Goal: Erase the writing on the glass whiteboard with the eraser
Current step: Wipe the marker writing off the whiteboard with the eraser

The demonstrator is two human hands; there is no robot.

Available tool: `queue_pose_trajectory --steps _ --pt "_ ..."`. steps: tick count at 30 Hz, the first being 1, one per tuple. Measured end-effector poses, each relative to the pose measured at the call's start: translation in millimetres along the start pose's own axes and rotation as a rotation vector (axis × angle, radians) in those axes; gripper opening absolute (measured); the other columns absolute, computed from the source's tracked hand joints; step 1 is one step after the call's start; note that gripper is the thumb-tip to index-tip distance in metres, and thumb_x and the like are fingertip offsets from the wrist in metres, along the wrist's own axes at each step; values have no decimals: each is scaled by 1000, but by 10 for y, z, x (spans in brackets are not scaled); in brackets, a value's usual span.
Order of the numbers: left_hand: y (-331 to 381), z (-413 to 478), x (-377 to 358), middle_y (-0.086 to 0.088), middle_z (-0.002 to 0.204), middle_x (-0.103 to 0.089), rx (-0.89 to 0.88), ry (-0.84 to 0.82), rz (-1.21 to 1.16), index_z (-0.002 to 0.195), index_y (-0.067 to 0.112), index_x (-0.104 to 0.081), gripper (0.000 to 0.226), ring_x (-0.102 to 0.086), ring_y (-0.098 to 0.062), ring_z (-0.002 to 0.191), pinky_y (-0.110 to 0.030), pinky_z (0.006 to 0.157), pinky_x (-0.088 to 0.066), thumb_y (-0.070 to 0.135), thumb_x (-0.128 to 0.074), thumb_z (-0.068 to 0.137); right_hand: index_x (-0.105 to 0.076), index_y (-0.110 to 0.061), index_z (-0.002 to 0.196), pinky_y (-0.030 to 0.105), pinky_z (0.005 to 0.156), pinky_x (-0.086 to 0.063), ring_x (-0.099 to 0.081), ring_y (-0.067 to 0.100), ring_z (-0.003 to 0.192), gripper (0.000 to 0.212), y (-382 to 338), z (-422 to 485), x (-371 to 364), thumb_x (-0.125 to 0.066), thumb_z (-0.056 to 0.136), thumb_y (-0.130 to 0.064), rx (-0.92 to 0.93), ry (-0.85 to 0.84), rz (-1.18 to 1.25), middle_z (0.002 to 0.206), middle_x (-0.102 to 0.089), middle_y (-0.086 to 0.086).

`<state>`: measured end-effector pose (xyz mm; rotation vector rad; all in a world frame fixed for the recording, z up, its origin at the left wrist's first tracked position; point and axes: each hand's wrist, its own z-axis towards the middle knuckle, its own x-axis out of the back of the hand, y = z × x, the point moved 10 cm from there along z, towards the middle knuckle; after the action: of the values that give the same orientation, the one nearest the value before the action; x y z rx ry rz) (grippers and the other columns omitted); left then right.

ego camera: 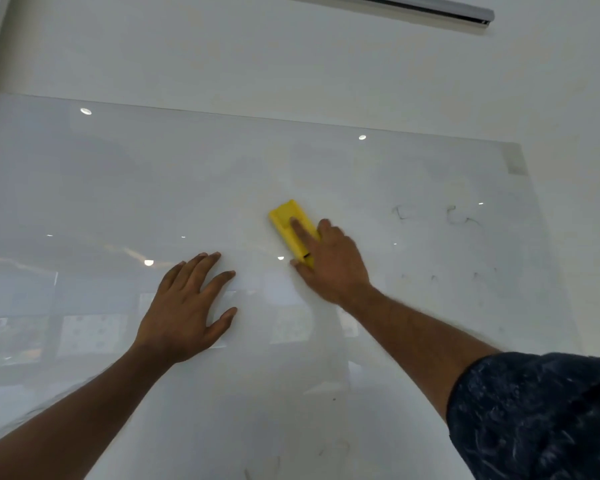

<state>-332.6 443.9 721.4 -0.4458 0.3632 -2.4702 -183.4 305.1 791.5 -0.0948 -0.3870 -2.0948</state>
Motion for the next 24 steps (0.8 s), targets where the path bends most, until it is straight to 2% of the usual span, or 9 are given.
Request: queue_pose_trajectory --steps 3,5,8,10,15,17,19,22,24 --pt "9 40 11 -14 151 -46 -7 7 15 133 16 -59 60 -42 -35 139 -49 112 -32 55 -43 91 -26 -31 149 41 74 -43 -51 34 92 68 29 -87 32 -52 89 -49 146 -12 -51 115 -48 15" --pt "35 55 7 -14 151 -46 -6 -1 17 134 16 -58 61 -41 -35 140 -50 113 -32 56 -43 90 -26 -31 150 42 75 -45 -52 36 93 68 426 -100 106 -51 90 -50 42 -11 -88 114 -48 16" --pt "34 56 13 -14 151 -45 6 -14 15 135 16 -57 61 -40 -34 141 -50 113 -32 55 -44 90 -24 -30 150 42 76 -48 -51 36 94 69 1075 -199 189 -52 90 -50 -258 33 -18 112 -45 16" --pt "30 45 35 -14 151 -46 12 -14 15 135 16 -57 61 -41 -35 141 -49 114 -31 54 -44 90 -24 -29 150 43 75 -47 -51 37 93 70 1104 -276 161 -52 90 -50 -317 48 12 112 -45 17" --pt "76 60 28 -16 150 -47 40 -33 0 134 13 -58 62 -42 -38 138 -52 114 -32 53 -43 89 -26 -29 149 41 70 -46 -52 35 85 69 361 -618 -79 -51 89 -52 49 -49 -45 109 -47 16" --pt "125 102 15 -17 150 -47 35 -35 -15 135 12 -58 63 -42 -39 139 -52 114 -31 53 -43 89 -26 -33 149 40 67 -45 -52 33 85 67 396 -676 -64 -50 89 -53 125 -73 -111 108 -48 13" --pt "140 115 11 -16 151 -45 28 -28 -34 136 12 -57 63 -41 -38 140 -52 116 -30 52 -43 90 -26 -34 148 41 69 -46 -52 33 88 68 683 -624 12 -51 88 -51 46 -68 -158 109 -48 13" --pt "134 42 -24 -14 157 -40 19 -11 -56 141 13 -53 64 -35 -35 145 -50 119 -27 52 -42 92 -24 -31 149 42 70 -48 -50 35 92 70 1230 -696 82 -54 89 -49 -281 -35 -51 110 -45 15" --pt "125 -21 -55 -13 159 -37 18 -1 -66 143 13 -50 64 -32 -33 147 -48 120 -24 52 -42 92 -22 -30 150 43 72 -47 -48 36 94 70 1243 -848 33 -53 90 -47 -357 -17 -13 113 -44 16"
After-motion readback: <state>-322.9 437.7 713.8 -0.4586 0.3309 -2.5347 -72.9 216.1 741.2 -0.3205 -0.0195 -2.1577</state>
